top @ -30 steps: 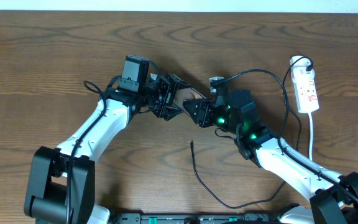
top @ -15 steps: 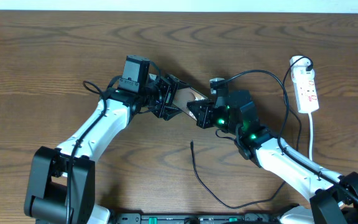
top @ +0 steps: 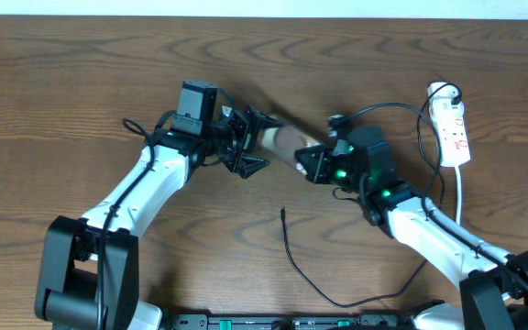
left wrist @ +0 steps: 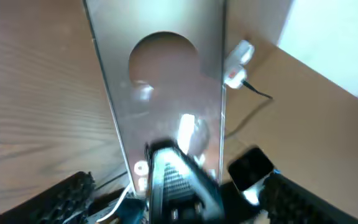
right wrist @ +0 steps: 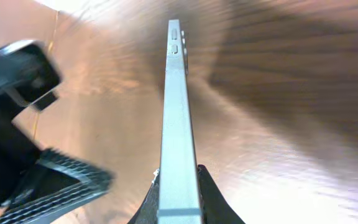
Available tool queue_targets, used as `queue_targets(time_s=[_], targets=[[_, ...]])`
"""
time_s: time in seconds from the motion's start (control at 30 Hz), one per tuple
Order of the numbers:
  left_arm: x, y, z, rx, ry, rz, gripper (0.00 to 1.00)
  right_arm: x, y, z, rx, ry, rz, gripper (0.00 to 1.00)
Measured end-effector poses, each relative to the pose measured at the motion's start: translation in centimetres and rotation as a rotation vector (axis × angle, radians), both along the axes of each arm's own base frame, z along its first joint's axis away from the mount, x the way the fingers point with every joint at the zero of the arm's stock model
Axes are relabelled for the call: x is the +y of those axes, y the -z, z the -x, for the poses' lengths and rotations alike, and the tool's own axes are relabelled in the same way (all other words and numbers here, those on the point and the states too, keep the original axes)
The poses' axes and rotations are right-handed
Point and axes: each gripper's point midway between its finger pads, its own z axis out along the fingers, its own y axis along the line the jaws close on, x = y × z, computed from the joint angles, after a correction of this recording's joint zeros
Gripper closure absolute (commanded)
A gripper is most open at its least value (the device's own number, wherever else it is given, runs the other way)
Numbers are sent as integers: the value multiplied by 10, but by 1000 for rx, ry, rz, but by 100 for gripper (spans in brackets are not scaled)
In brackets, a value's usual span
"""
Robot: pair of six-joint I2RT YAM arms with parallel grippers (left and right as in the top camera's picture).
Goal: Plug charger to phone and switch on socket
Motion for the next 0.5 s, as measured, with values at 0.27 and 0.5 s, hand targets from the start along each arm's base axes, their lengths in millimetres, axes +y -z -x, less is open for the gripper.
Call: queue_targets(time_s=[0.27, 0.5], targets=[[10, -36, -18, -150, 50, 142, 8, -20, -7, -15, 20, 76, -63, 99], [30, -60, -32, -271, 61, 214, 7, -16, -42, -31, 60, 176, -305, 99]])
